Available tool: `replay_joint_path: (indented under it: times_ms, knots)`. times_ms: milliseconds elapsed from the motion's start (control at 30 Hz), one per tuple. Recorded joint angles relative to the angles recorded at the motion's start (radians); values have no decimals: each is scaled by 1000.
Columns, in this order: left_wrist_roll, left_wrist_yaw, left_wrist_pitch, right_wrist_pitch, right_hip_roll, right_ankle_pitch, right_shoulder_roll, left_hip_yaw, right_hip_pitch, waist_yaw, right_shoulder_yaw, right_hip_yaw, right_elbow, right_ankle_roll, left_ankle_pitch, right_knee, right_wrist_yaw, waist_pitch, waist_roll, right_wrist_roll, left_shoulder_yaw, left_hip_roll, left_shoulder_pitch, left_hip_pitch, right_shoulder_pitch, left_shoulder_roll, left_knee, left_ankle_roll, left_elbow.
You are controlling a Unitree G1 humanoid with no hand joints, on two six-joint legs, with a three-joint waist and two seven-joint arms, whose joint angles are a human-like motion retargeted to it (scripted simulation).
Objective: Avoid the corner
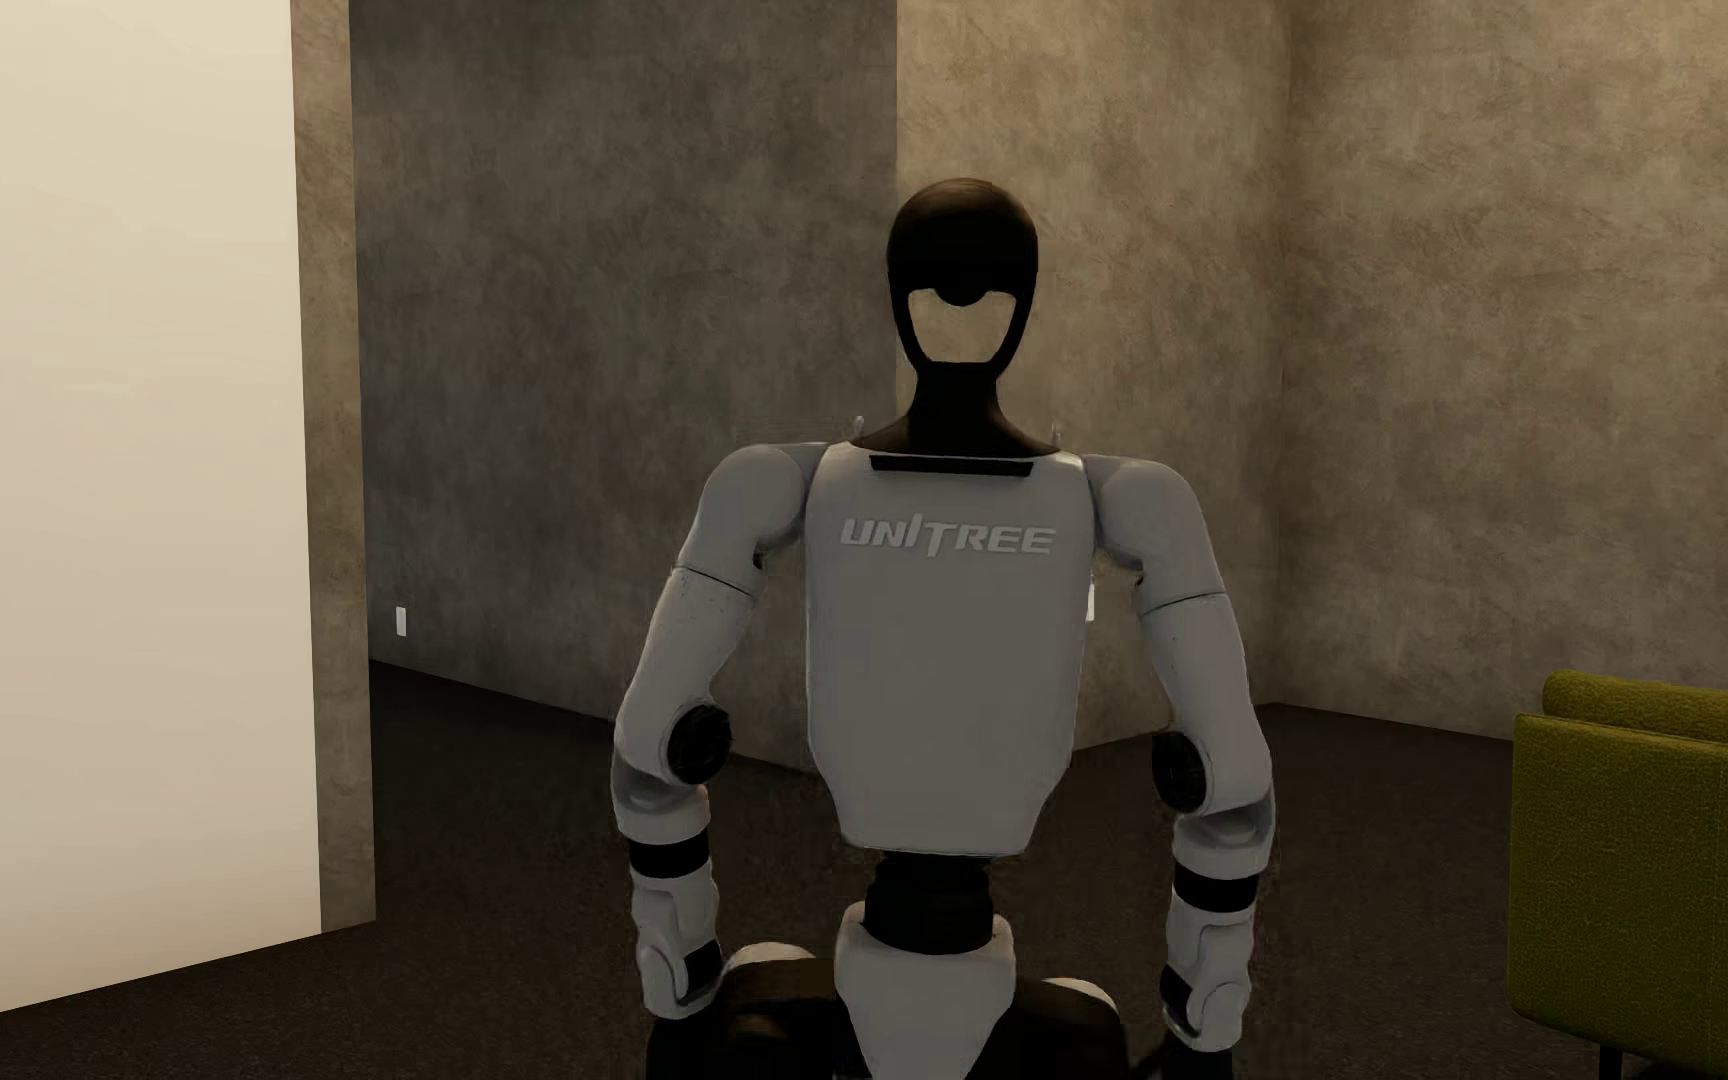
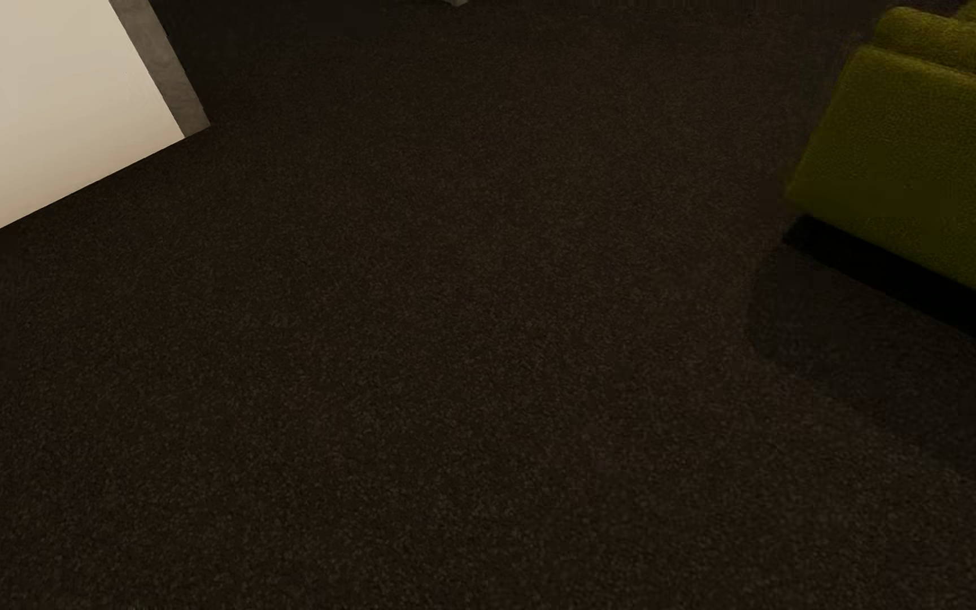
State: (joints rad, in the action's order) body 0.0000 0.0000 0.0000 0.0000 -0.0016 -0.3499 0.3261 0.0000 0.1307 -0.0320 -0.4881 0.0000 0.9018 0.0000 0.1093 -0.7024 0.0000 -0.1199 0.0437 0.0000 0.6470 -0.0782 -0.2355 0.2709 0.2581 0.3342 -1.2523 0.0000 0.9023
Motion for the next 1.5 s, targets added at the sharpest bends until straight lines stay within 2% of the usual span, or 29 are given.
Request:
replay_joint_path:
  times_ms: [67,100,133,167,200,233,300,367,400,433,500,567,667,733,767,800,867,933,967,1000,1067,1100,1167,1200,1233,1300,1333,1400,1500]
  knots:
    - [0,0,0,0,-16,20,18,0,-174,99,13,0,-69,0,118,129,0,-6,26,0,23,-30,-33,111,-24,23,354,0,-23]
    - [0,0,0,0,-19,11,31,0,-247,131,15,0,-97,0,118,171,0,-3,27,0,21,-33,-53,150,-46,30,542,0,-33]
    - [0,0,0,0,-20,-6,43,0,-311,164,22,0,-124,0,-11,207,0,5,27,0,7,-33,-61,180,-65,28,707,0,-33]
    - [0,0,0,0,-21,-25,55,0,-361,180,25,0,-144,0,-235,218,0,19,23,0,19,-27,-74,205,-87,32,807,0,-42]
    - [0,0,0,0,-30,-42,59,0,-394,197,35,0,-145,0,-378,211,0,29,28,0,24,-26,-79,229,-106,28,810,0,-22]
    - [0,0,0,0,-32,-41,57,0,-424,232,54,0,-139,0,-303,197,0,22,31,0,40,-22,-83,243,-113,33,807,0,-23]
    - [0,0,0,0,-73,111,33,0,-435,251,91,0,-110,0,130,102,0,38,70,0,50,-52,-86,317,-95,30,665,0,-5]
    - [0,0,0,0,-117,462,12,0,-319,194,68,0,-52,0,158,-237,0,41,93,0,69,-114,-65,247,-56,26,569,0,33]
    - [0,0,0,0,-142,457,17,0,-194,160,29,0,-40,0,119,-457,0,43,101,0,49,-147,-58,191,-47,28,570,0,11]
    - [0,0,0,0,-152,319,15,0,-109,111,20,0,-44,0,52,-605,0,20,98,0,22,-164,-39,80,-36,25,613,0,2]
    - [0,0,0,0,-124,128,16,0,79,-7,-1,0,-31,0,-100,-654,0,6,56,0,-3,-147,25,-112,-14,25,689,0,-12]
    - [0,0,0,0,-122,101,29,0,192,-122,-8,0,-50,0,-268,-423,0,2,27,0,6,-122,75,-309,33,61,781,0,-96]
    - [0,0,0,0,-129,244,28,0,297,-193,9,0,-10,0,-484,95,0,36,11,0,-88,-91,167,-506,58,77,852,0,-134]
    - [0,0,0,0,-133,254,25,0,332,-222,2,0,22,0,-466,208,0,58,5,0,-121,-78,198,-566,62,89,840,0,-159]
    - [0,0,0,0,-111,218,24,0,344,-241,12,0,32,0,-412,135,0,51,-11,0,-128,-49,186,-604,68,88,800,0,-178]
    - [0,0,0,0,-92,253,26,0,327,-258,-14,0,61,0,-322,62,0,58,-19,0,-151,-24,155,-629,71,78,729,0,-184]
    - [0,0,0,0,-34,238,13,0,305,-250,7,0,115,0,-23,-90,0,72,-57,0,-176,39,96,-516,79,24,368,0,-119]
    - [0,0,0,0,5,156,9,0,150,-182,4,0,111,0,-18,-57,0,42,-66,0,-101,57,77,-278,59,9,-80,0,-85]
    - [0,0,0,0,-6,145,16,0,67,-121,-9,0,92,0,-8,-11,0,37,-49,0,-44,40,71,-162,44,5,-129,0,-67]
    - [0,0,0,0,-9,142,19,0,-7,-53,-4,0,66,0,27,34,0,24,-31,0,-22,24,56,-76,27,-3,-50,0,-37]
    - [0,0,0,0,-21,122,36,0,-164,38,0,0,-8,0,216,135,0,13,-5,0,-15,3,6,53,-14,2,351,0,5]
    - [0,0,0,0,-21,109,48,0,-229,66,20,0,-68,0,207,170,0,17,2,0,-9,2,-15,87,-26,10,570,0,14]
    - [0,0,0,0,-36,67,68,0,-316,103,79,0,-145,0,-226,179,0,33,12,0,23,-10,-46,126,-48,22,781,0,35]
    - [0,0,0,0,-40,60,74,0,-350,116,104,0,-159,0,-227,162,0,37,21,0,51,-17,-64,149,-44,38,781,0,17]
    - [0,0,0,0,-41,93,71,0,-376,127,131,0,-161,0,-89,124,0,42,26,0,58,-31,-81,162,-31,44,738,0,19]
    - [0,0,0,0,-106,344,53,0,-294,101,158,0,-118,0,89,-181,0,60,67,0,58,-105,-108,135,8,42,645,0,34]
    - [0,0,0,0,-117,393,50,0,-190,63,141,0,-78,0,68,-415,0,58,71,0,67,-131,-103,87,19,42,607,0,49]
    - [0,0,0,0,-133,174,39,0,10,5,88,0,-28,0,-68,-613,0,16,90,0,59,-150,-76,-107,17,50,667,0,25]
    - [0,0,0,0,-105,115,42,0,192,-150,48,0,-2,0,-274,-219,0,9,43,0,23,-119,2,-347,66,68,768,0,-8]
